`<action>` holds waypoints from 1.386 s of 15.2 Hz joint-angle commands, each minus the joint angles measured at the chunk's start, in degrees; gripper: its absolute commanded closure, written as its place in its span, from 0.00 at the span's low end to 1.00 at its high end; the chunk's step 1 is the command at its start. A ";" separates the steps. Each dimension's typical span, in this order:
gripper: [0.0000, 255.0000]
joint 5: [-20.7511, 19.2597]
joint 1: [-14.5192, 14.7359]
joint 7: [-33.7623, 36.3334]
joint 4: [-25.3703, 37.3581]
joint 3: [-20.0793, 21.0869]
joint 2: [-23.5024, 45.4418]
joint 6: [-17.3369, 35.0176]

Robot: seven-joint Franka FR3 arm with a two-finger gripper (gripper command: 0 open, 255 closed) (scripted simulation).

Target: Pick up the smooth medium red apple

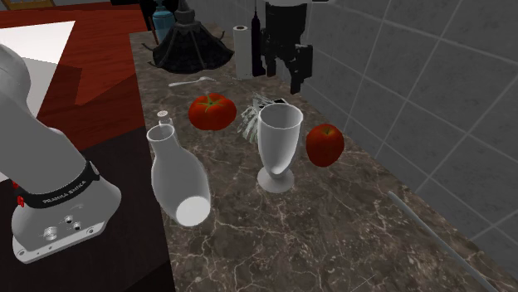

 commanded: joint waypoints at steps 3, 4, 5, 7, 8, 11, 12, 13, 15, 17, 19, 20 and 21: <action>0.00 2.05 -1.31 -2.87 4.74 -1.72 7.50 4.00; 0.00 2.72 -1.69 -3.64 6.18 -2.06 9.41 4.74; 0.00 3.43 -2.11 -4.41 7.68 -2.36 11.34 5.42; 0.00 4.94 -3.09 -5.94 10.90 -2.78 15.21 6.58; 0.00 5.73 -3.62 -6.69 12.61 -2.93 17.15 7.05; 0.00 6.96 -4.49 -7.78 14.77 -2.96 20.20 8.26; 0.00 7.13 -4.54 -7.90 14.50 -2.90 20.61 8.93; 0.00 7.31 -4.59 -8.03 14.24 -2.83 21.04 9.59; 0.00 7.69 -4.69 -8.30 13.76 -2.70 21.91 10.91; 0.00 8.20 -4.83 -8.65 13.22 -2.50 23.08 12.58; 0.00 8.19 -4.83 -8.65 13.22 -2.50 23.08 12.58; 1.00 8.20 -4.84 -8.67 13.27 -2.50 23.09 12.54; 1.00 8.19 -4.85 -8.67 13.28 -2.50 23.09 12.52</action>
